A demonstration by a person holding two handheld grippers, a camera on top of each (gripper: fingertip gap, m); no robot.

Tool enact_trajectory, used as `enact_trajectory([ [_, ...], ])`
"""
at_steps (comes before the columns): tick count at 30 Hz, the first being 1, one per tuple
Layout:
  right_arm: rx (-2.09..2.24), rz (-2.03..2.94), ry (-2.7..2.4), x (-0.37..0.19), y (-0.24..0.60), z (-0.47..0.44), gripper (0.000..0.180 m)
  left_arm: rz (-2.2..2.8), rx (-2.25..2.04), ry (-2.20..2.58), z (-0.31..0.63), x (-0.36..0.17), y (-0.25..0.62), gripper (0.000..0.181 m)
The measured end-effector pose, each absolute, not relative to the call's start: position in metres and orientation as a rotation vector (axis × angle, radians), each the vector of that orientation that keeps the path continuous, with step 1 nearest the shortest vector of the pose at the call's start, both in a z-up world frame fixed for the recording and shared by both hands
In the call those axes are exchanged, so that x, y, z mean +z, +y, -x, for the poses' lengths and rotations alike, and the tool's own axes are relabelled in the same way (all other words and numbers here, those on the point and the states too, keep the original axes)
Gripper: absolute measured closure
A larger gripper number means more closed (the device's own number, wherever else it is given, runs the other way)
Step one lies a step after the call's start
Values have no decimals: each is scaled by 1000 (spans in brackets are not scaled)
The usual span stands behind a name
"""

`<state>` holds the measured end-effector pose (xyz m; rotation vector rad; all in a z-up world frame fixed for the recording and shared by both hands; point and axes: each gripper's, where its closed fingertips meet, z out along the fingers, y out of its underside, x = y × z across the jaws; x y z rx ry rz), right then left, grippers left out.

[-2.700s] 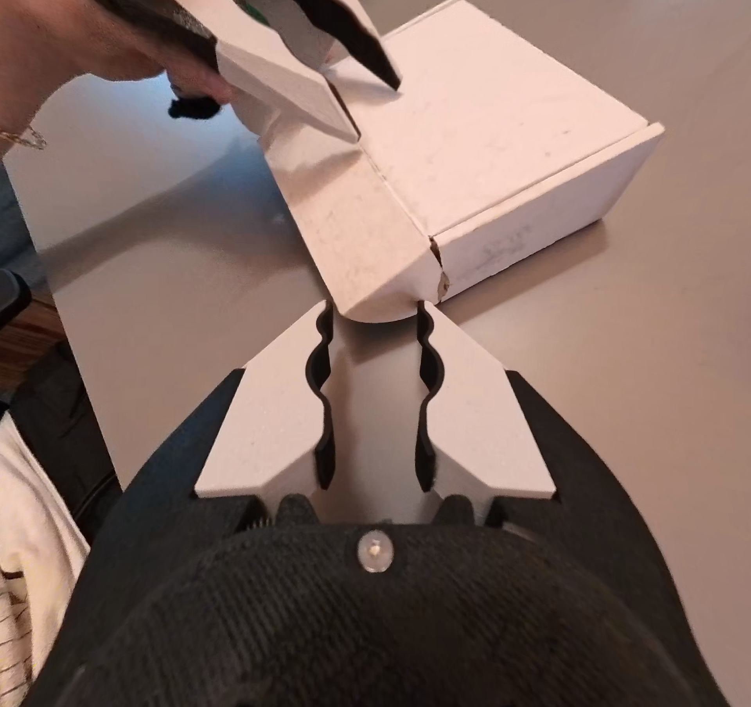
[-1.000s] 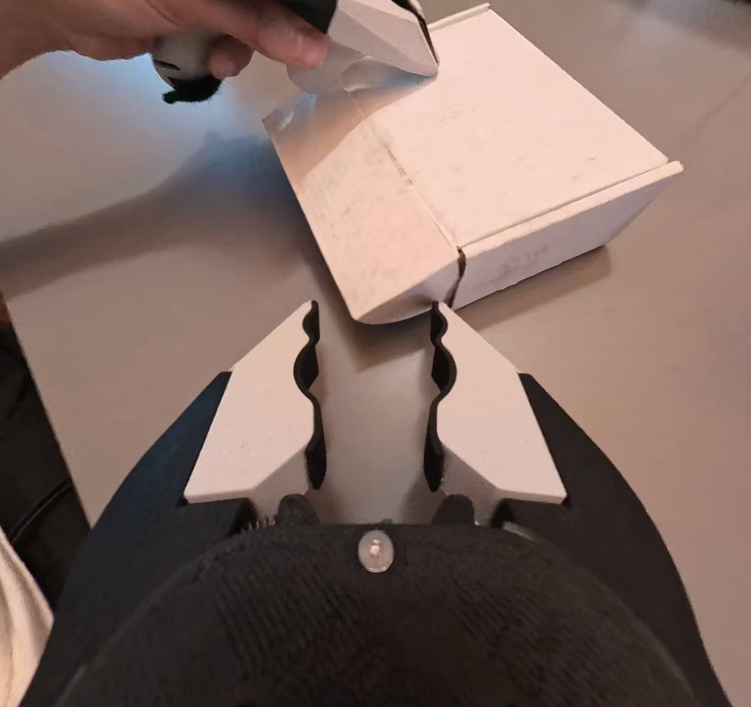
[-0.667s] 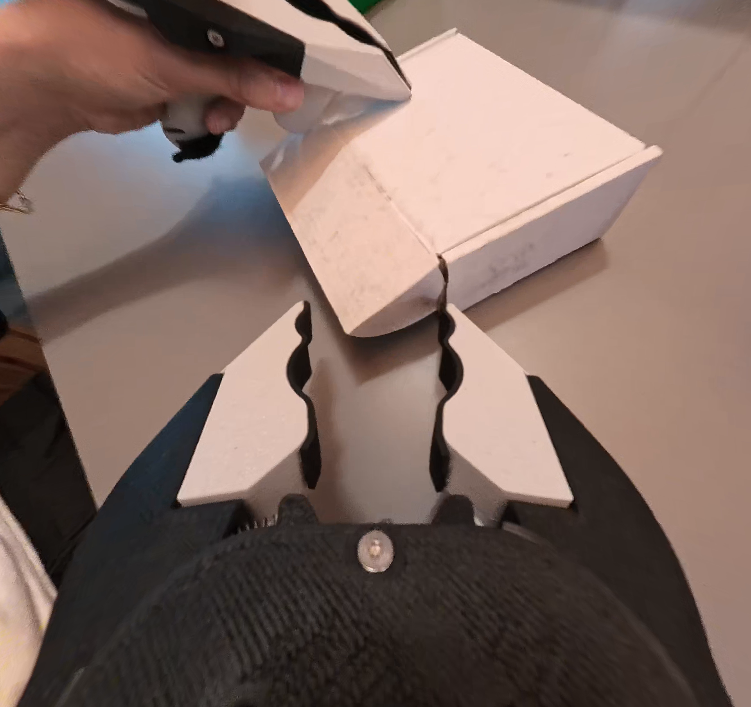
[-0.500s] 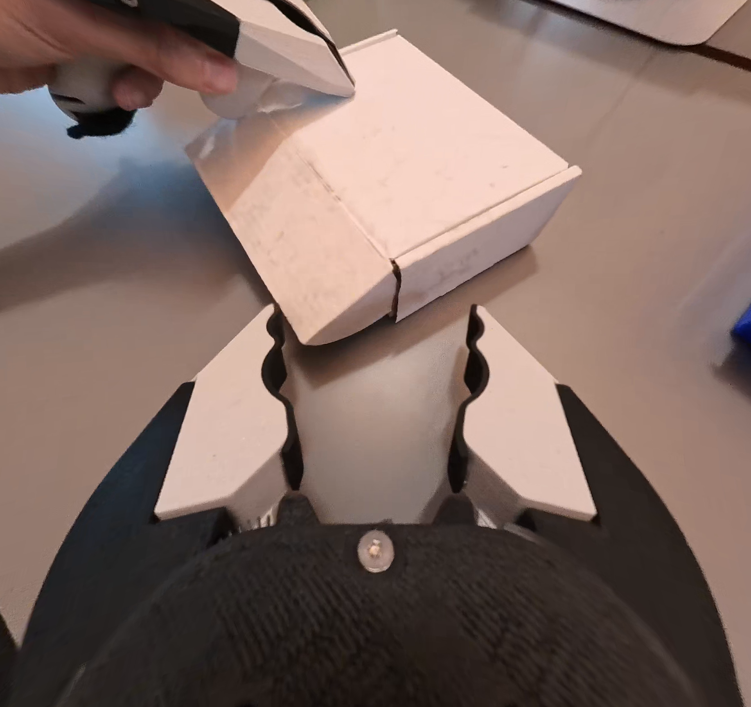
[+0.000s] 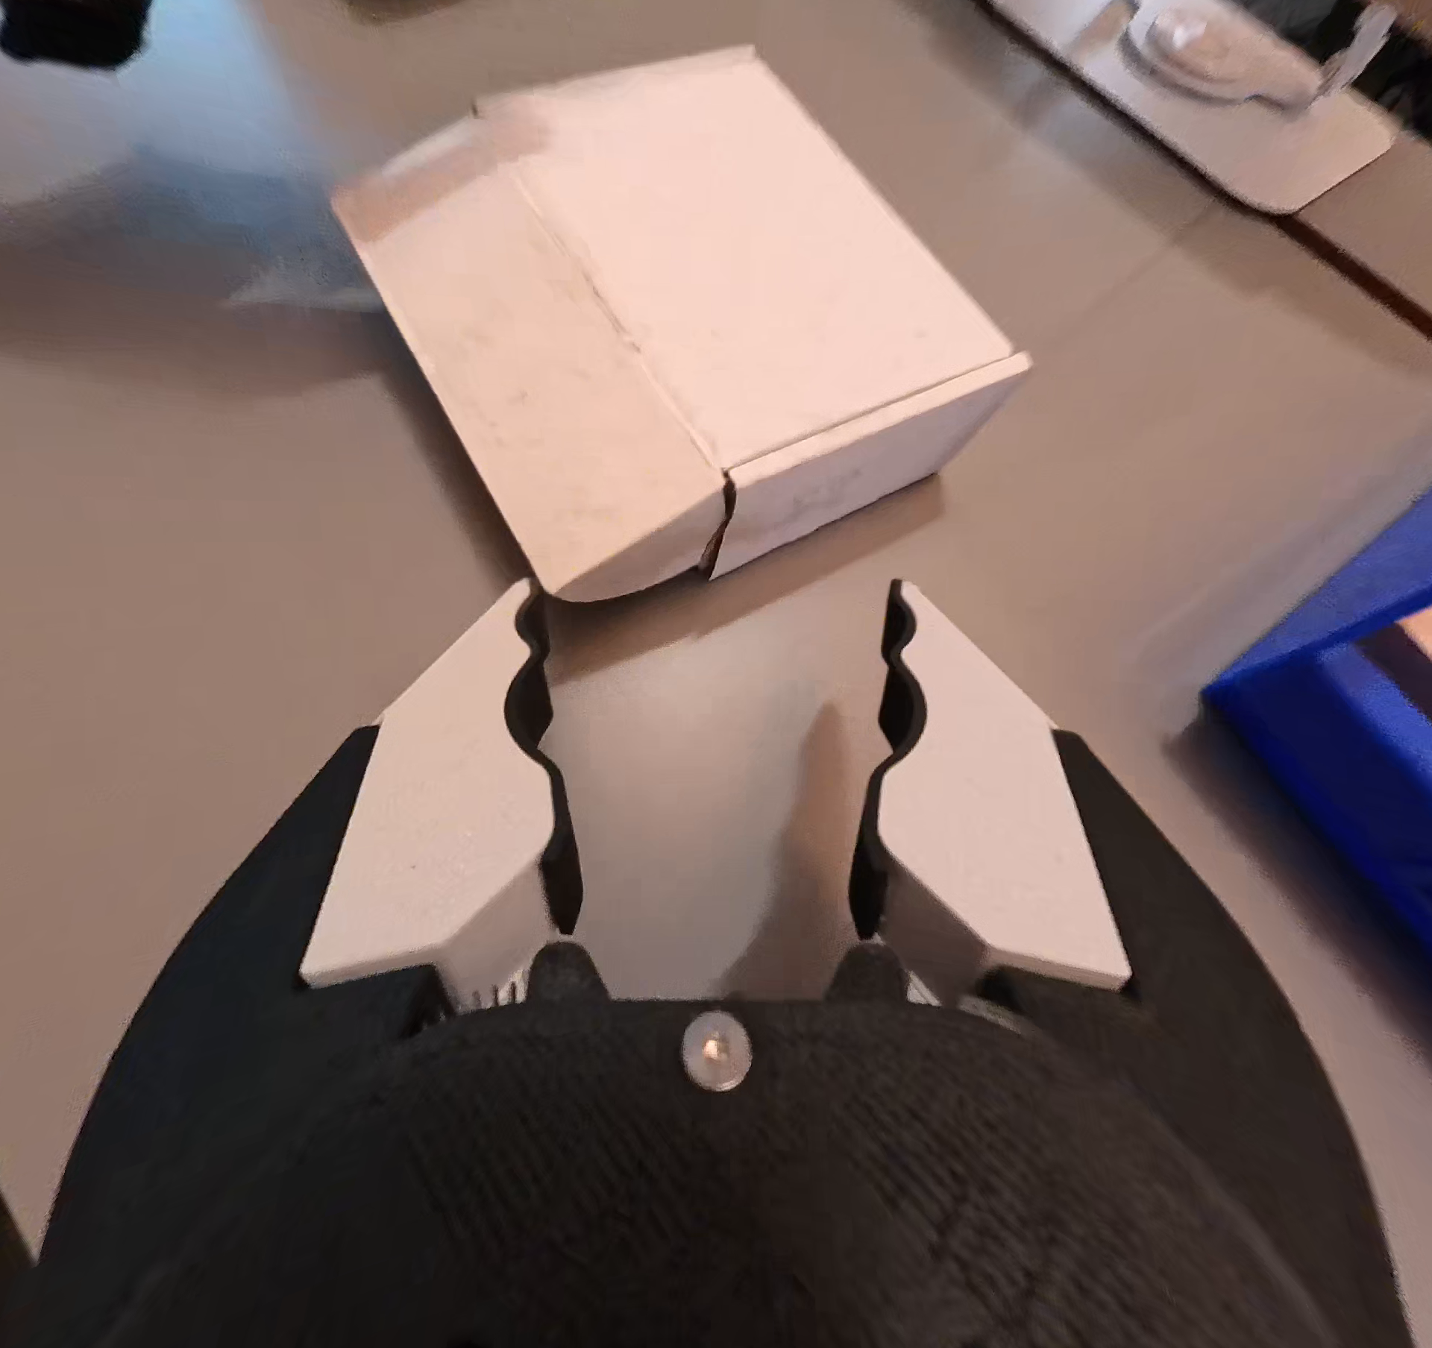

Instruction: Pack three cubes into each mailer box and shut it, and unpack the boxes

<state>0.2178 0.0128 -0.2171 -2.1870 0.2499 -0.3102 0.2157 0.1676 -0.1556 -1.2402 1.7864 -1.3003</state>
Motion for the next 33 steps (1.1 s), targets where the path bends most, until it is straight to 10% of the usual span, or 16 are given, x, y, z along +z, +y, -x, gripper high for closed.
enact_trajectory([
  [8,-444,2015,276,-164,38,-262,137,925,-925,2086,-147,-218,172,145],
  [19,-587,2277,69,-201,76,-277,180,863,-731,2122,-169,-247,162,158],
  [33,-634,2245,75,-201,80,-281,180,877,-880,2186,-175,-244,166,157],
])
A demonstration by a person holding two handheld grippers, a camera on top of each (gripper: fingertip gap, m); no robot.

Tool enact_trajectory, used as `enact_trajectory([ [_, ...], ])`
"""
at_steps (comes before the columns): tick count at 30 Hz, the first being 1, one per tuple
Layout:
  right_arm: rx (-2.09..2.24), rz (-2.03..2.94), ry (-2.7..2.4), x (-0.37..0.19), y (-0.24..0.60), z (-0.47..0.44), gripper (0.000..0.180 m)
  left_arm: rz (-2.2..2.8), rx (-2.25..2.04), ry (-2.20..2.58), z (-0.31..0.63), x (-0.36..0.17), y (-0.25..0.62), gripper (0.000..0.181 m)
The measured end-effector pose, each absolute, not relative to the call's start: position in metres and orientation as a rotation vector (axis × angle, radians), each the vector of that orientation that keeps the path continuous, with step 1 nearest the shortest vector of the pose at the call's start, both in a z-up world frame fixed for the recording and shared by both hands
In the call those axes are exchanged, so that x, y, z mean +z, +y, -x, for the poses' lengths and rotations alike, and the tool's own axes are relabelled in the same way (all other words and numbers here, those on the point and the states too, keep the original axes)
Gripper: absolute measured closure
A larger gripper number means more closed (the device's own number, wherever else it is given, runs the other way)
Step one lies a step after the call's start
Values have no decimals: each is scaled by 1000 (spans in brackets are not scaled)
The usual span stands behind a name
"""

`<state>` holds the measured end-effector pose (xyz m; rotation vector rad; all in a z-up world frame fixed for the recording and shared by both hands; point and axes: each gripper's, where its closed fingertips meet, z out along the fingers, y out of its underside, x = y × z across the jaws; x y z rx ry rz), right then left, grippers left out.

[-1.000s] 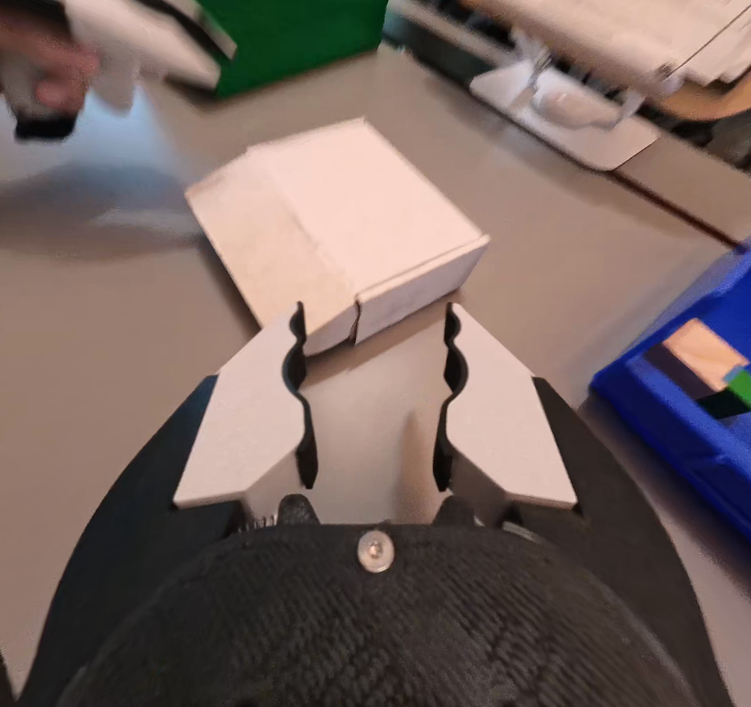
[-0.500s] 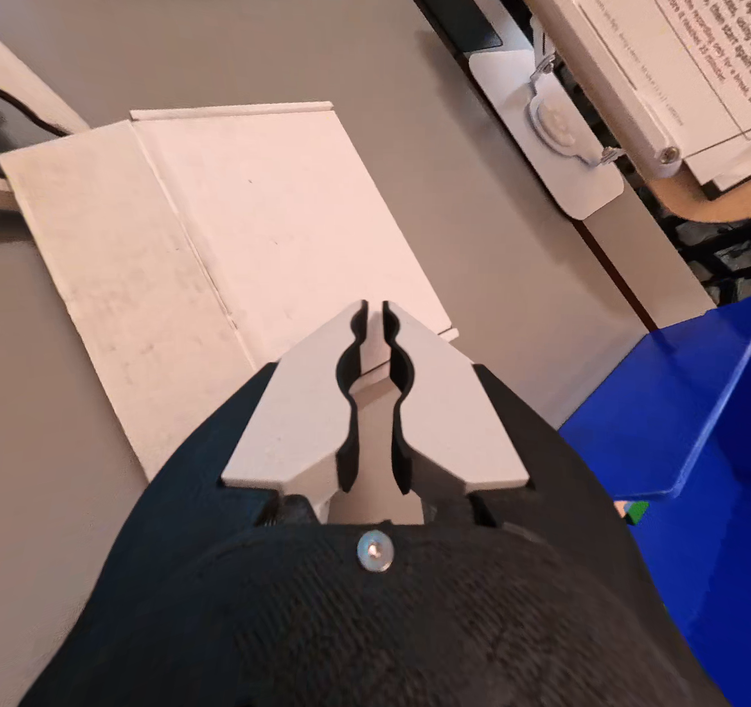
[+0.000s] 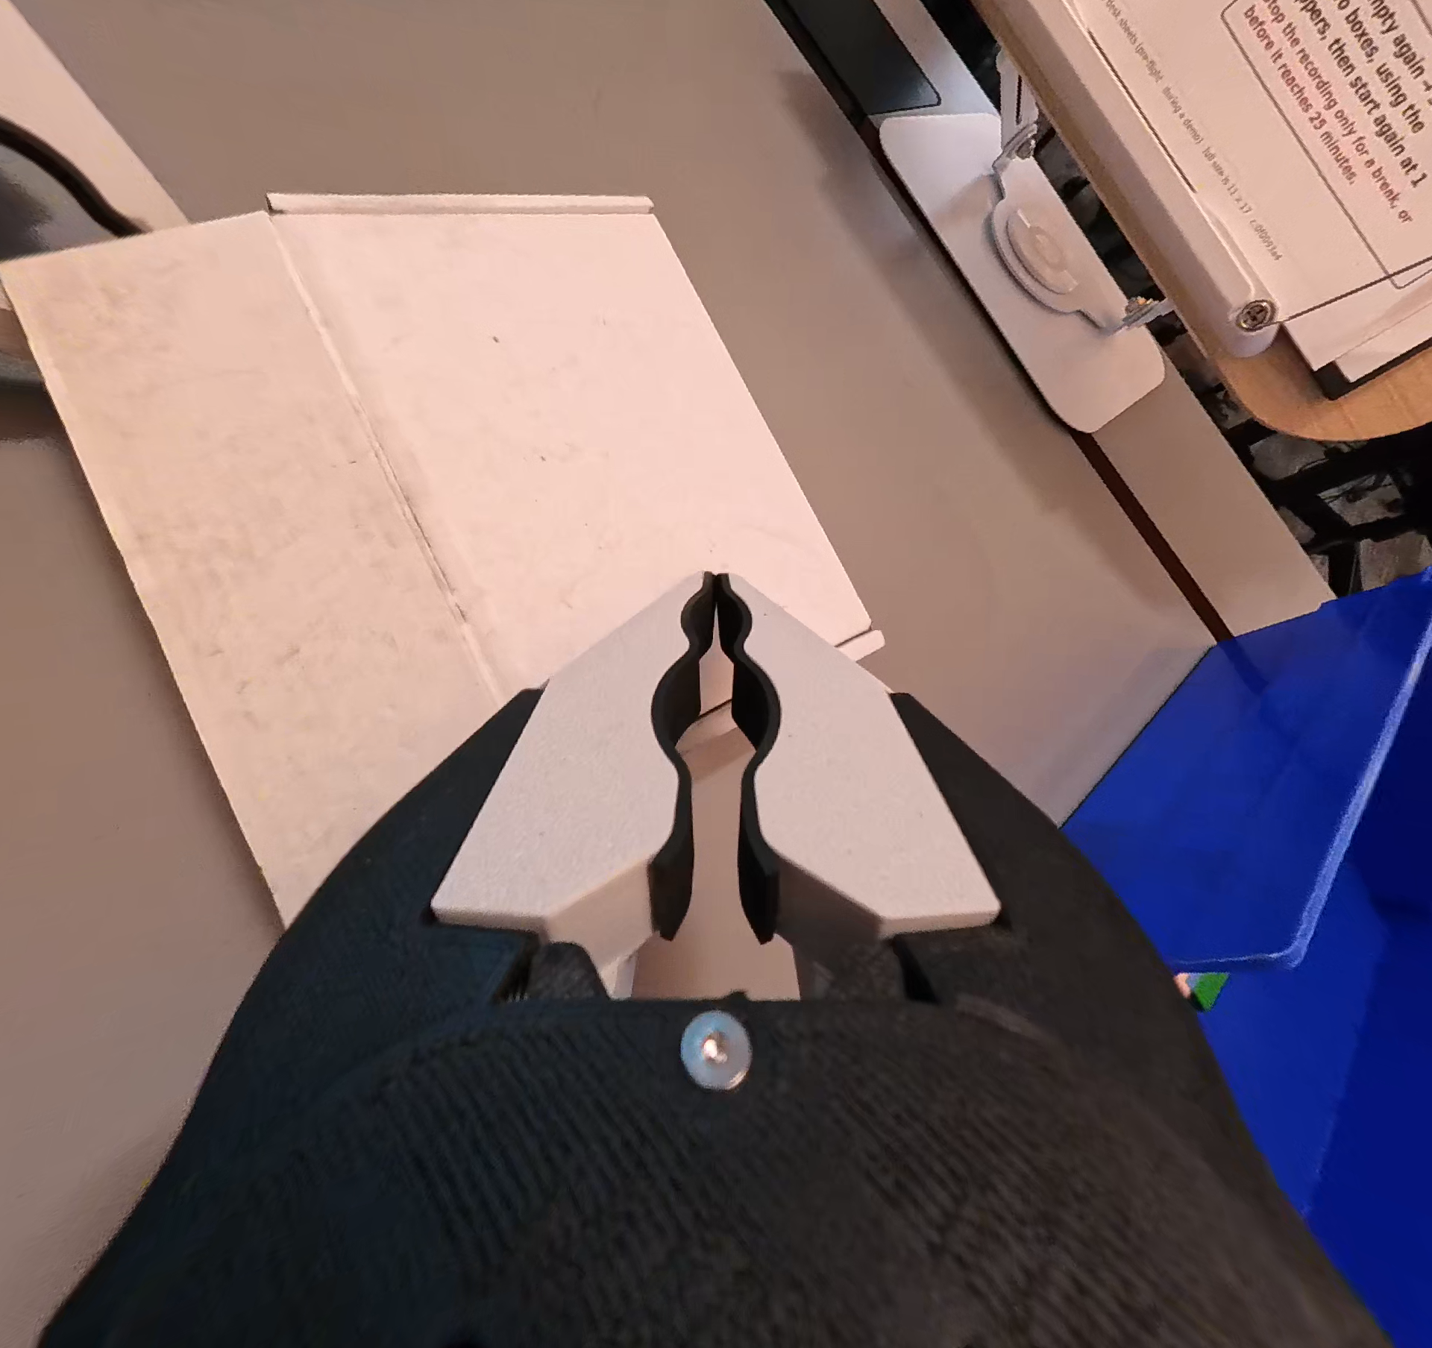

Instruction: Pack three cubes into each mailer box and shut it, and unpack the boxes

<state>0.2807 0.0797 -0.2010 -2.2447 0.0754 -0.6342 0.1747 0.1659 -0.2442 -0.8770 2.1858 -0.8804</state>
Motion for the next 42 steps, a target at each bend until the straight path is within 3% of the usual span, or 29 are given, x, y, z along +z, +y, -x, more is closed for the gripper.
enact_trajectory([
  [5,-614,2245,61,-200,80,-280,180,922,-1273,2148,-156,-215,158,115],
  [6,-591,2241,81,-199,78,-280,180,942,-1386,2097,-154,-204,157,114],
  [8,-548,2156,178,-183,72,-283,133,964,-1528,1980,-152,-187,160,114],
  [13,-113,1940,371,-147,53,-257,93,1026,-1456,1929,-154,-190,181,110],
  [17,-53,2003,402,-170,39,-241,85,1026,-1296,2021,-163,-206,186,102],
  [22,-79,2123,369,-207,31,-236,75,1002,-1391,2115,-178,-207,172,94],
  [29,-16,2172,279,-227,41,-231,76,909,-1390,2294,-194,-217,163,88],
  [31,24,2153,259,-225,45,-228,85,908,-1444,2313,-194,-216,163,89],
  [42,64,2184,140,-231,51,-229,103,795,-1442,2431,-203,-225,172,123],
])
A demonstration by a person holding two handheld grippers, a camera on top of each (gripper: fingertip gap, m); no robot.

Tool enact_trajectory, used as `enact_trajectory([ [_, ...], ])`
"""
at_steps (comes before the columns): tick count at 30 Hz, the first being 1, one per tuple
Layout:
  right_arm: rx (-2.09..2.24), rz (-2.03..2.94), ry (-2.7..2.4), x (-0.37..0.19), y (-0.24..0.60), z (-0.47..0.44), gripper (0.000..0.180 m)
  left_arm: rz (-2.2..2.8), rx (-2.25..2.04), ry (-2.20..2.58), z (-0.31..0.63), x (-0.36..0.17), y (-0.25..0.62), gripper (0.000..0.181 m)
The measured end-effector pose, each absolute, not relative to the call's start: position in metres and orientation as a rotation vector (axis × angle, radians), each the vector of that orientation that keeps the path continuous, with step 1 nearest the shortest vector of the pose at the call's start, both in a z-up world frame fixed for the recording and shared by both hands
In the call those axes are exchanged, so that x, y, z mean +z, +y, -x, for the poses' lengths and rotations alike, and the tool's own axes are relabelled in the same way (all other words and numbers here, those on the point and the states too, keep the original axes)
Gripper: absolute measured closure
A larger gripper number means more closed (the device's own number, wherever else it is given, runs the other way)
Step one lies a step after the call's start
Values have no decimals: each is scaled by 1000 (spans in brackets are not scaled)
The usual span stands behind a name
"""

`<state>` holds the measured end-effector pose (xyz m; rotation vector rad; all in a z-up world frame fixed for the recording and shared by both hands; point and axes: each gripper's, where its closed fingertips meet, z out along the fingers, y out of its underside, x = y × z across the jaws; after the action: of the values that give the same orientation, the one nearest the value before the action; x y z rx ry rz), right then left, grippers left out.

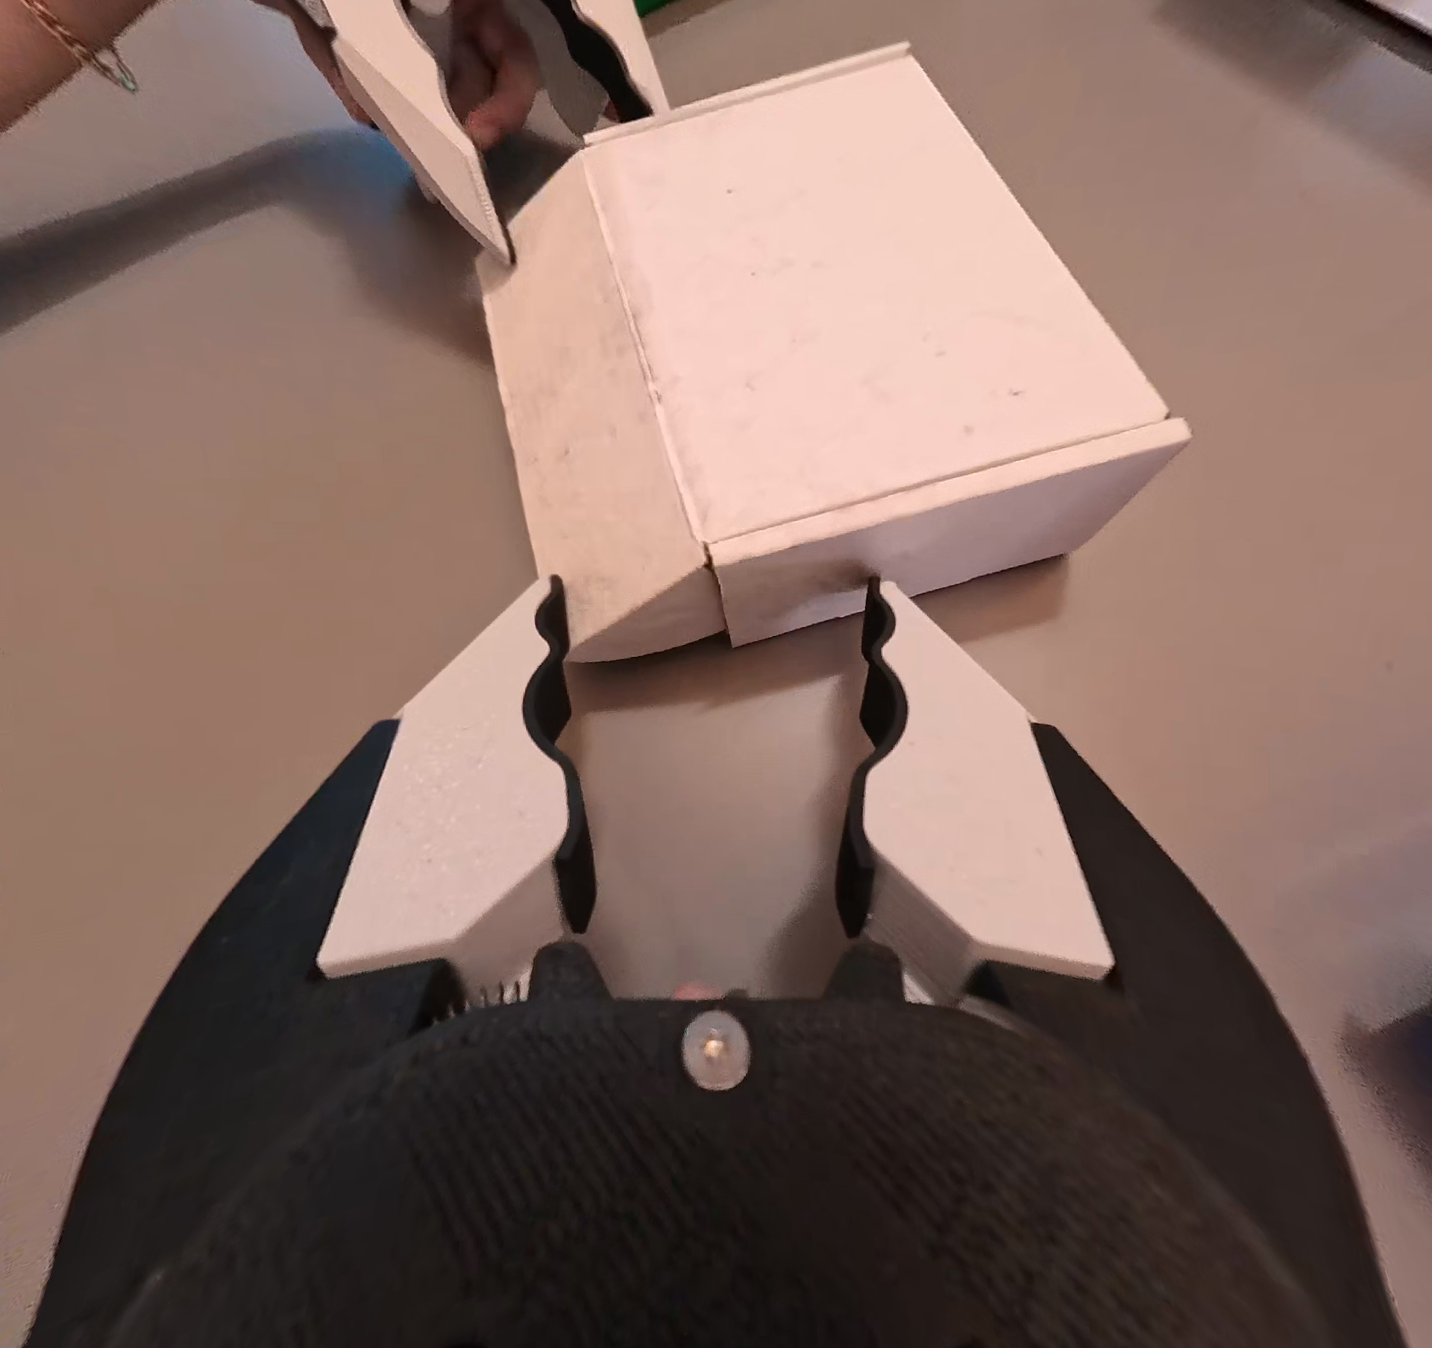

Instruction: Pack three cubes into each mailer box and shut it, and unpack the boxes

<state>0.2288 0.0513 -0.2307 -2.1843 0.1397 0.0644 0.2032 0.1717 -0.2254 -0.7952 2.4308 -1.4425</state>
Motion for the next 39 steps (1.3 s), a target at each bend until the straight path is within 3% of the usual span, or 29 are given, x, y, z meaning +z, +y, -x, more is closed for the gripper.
enact_trajectory([
  [12,-107,2304,35,-244,53,-263,136,621,-1067,2256,-216,-233,174,143],
  [20,-215,2281,-7,-239,51,-277,132,572,-1012,2304,-204,-241,169,126],
  [27,-165,2254,-56,-243,43,-278,128,681,-1064,2423,-203,-249,165,135],
  [32,-125,2207,-112,-242,51,-278,142,828,-1131,2426,-208,-248,165,141],
  [39,-91,2209,-105,-243,53,-281,144,840,-1072,2386,-212,-249,167,143],
])
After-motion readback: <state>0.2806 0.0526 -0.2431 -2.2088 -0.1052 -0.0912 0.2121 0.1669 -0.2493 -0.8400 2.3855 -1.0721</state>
